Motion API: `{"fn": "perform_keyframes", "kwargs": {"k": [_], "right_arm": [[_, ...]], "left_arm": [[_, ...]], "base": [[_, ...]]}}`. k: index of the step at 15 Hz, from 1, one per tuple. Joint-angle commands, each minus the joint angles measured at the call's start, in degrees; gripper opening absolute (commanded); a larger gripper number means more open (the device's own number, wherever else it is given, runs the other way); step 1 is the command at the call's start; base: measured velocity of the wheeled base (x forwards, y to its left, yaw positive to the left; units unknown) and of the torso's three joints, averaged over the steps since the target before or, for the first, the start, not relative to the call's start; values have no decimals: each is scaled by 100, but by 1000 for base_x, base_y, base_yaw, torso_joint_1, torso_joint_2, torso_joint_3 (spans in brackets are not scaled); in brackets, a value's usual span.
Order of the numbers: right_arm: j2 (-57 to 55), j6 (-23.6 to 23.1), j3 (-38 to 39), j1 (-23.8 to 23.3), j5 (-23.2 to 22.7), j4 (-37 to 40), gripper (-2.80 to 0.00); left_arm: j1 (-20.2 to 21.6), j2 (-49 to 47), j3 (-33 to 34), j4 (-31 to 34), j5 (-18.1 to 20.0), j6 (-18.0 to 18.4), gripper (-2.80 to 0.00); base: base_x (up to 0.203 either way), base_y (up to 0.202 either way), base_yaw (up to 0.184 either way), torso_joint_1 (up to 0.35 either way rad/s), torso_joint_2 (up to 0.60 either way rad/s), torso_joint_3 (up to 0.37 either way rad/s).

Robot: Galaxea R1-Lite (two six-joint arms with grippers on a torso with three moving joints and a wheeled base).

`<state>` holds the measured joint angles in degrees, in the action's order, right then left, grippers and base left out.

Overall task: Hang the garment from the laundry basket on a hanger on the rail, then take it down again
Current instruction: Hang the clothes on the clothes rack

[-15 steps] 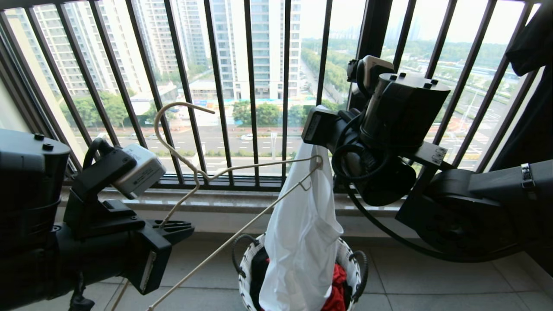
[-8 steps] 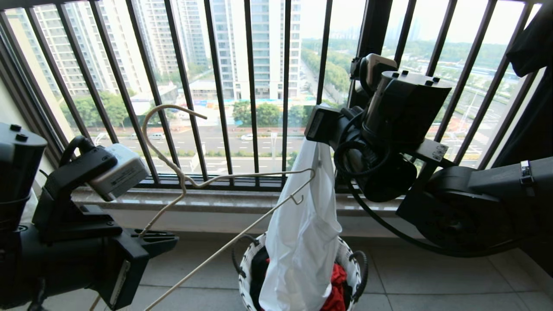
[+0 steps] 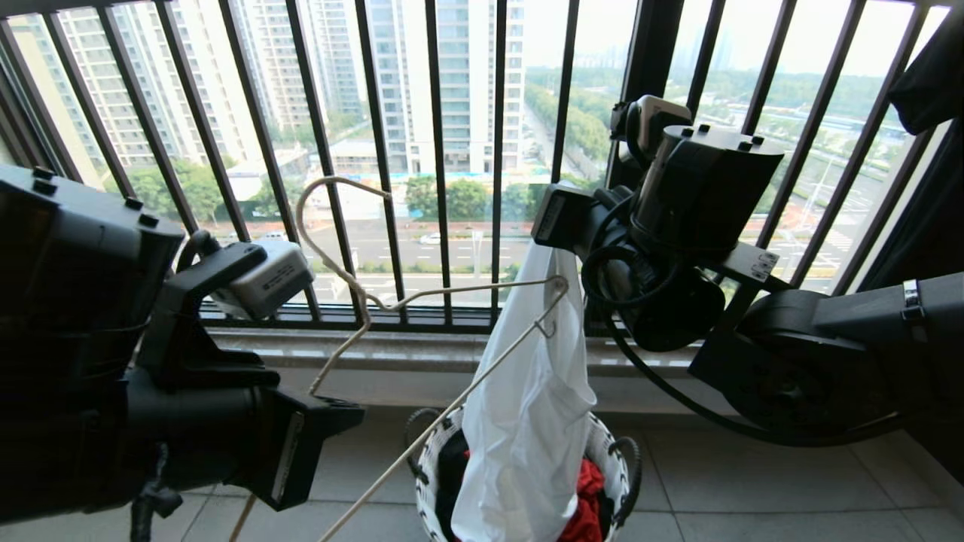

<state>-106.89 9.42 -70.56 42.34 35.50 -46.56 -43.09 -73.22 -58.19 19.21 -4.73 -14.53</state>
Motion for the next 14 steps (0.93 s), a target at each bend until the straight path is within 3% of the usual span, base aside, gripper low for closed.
{"fn": "perform_keyframes", "kwargs": {"k": [1, 3, 6, 11, 14], "right_arm": [[-8, 1, -2, 3, 18, -38, -280], [-8, -1, -10, 3, 18, -38, -280], [-8, -2, -10, -5, 45, -38, -280], [-5, -2, -54, -33, 45, -38, -280], [-25, -19, -28, -33, 45, 52, -280]], "left_arm": [[-67, -310, -159, 9, -64, -255, -280], [-77, -399, -167, -8, -478, -270, -280], [-127, -620, -141, -14, -1404, -244, -280], [-126, -416, -149, -14, -1464, -208, -280], [-120, -436, -140, -14, -1805, -192, -280]], "base": [[0, 0, 0, 0, 0, 0], [0, 0, 0, 0, 0, 0], [0, 0, 0, 0, 0, 0], [0, 0, 0, 0, 0, 0], [0, 0, 0, 0, 0, 0]]}}
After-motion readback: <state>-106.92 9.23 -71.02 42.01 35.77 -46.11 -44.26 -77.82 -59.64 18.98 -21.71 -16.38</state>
